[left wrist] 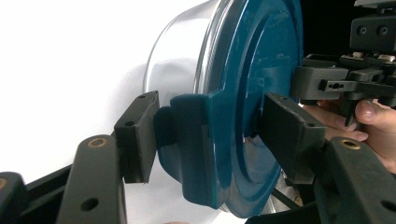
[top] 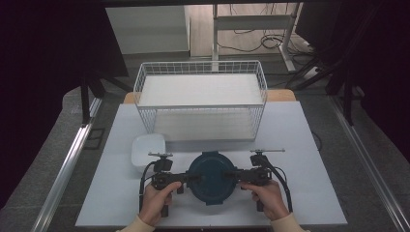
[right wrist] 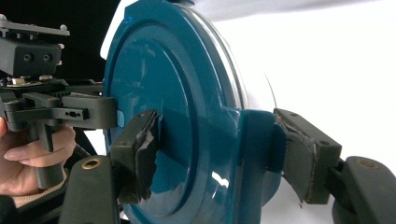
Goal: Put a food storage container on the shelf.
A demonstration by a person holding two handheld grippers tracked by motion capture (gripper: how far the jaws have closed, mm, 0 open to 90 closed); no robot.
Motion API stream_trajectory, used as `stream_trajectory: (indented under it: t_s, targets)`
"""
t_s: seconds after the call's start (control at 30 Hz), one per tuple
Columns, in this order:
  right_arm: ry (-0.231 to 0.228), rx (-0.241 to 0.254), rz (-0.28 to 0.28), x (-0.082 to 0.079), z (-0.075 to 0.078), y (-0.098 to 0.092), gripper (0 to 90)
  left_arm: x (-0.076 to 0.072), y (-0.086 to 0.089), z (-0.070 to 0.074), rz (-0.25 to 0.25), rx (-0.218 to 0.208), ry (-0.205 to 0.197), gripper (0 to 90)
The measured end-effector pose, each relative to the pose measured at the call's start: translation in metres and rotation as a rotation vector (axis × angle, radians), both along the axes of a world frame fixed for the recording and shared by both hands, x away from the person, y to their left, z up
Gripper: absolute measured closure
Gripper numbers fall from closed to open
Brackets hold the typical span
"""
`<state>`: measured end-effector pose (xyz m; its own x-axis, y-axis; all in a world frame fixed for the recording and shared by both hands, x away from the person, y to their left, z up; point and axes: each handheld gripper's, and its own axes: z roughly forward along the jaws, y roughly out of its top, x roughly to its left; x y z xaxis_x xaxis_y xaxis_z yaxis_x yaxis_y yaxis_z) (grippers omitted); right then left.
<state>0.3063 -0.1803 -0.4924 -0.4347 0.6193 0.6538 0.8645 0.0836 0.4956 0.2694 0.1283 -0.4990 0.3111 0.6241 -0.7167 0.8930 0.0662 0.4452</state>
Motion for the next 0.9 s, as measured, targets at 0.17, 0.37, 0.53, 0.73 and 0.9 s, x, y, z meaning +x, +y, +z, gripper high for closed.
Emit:
stream_trajectory:
  t_s: [0.17,0.37,0.53,0.73,0.9]
  targets:
    - [-0.024,0.001,0.009,-0.001,0.004,0.0,34.2,-0.003,0.0,0.006,0.004,0.011,-0.03,39.8]
    - [-0.072,-0.002,0.022,-0.005,0.015,0.003,34.2,-0.007,0.002,0.017,0.001,0.018,-0.071,39.9]
    - [-0.096,-0.001,0.035,-0.007,0.022,0.007,34.2,-0.011,0.007,0.025,0.002,0.028,-0.098,39.9]
    - [-0.123,0.012,0.041,-0.009,0.031,0.01,34.2,-0.014,0.008,0.037,-0.002,0.053,-0.142,39.9]
    - [-0.158,-0.005,0.063,-0.008,0.04,0.011,34.4,-0.013,0.01,0.041,-0.011,0.046,-0.153,39.9]
